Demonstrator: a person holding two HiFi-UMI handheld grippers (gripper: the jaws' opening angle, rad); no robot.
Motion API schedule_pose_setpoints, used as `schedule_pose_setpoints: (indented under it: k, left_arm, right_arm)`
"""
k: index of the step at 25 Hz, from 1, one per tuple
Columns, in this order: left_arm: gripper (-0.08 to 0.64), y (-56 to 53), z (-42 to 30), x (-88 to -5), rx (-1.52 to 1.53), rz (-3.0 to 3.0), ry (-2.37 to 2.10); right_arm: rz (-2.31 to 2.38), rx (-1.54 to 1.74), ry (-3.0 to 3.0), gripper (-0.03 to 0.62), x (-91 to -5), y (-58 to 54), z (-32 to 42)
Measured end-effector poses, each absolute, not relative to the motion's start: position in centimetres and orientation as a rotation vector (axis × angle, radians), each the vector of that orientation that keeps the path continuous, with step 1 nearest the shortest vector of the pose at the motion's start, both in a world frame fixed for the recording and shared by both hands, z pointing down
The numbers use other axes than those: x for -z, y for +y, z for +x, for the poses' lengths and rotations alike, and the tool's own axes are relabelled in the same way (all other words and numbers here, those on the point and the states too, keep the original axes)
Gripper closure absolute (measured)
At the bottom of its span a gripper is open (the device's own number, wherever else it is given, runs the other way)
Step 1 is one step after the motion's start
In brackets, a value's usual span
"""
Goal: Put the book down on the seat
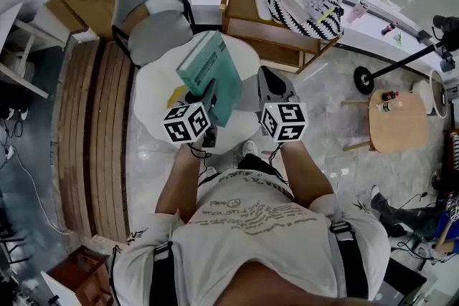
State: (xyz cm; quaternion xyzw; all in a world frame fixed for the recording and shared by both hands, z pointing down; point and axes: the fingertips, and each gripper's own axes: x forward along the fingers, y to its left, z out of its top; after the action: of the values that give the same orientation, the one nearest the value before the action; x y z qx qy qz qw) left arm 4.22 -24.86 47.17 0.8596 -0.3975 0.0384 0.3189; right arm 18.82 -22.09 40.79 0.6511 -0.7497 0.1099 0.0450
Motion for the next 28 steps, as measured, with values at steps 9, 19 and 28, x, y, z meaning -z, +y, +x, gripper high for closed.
schedule_pose_setpoints:
  k: [9, 19, 28]
  left_arm:
    - [0.400, -25.0, 4.5, -59.1, 0.009, 1.868, -1.007]
    - [0.399, -23.4, 2.3, -71.8, 0.139, 1.617, -1.098]
    - [0.400, -20.8, 1.6, -84.7, 0.135, 1.518, -1.093]
  right_arm:
    - [1.820, -0.503, -2.280, 0.563, -48.5, -23.9, 20.1]
    - [1.547, -0.665, -2.247, 0.563, -61.8, -23.8, 18.7]
    - [1.389, -0.866, -2.167, 0.563, -76.3, -20.8, 18.3]
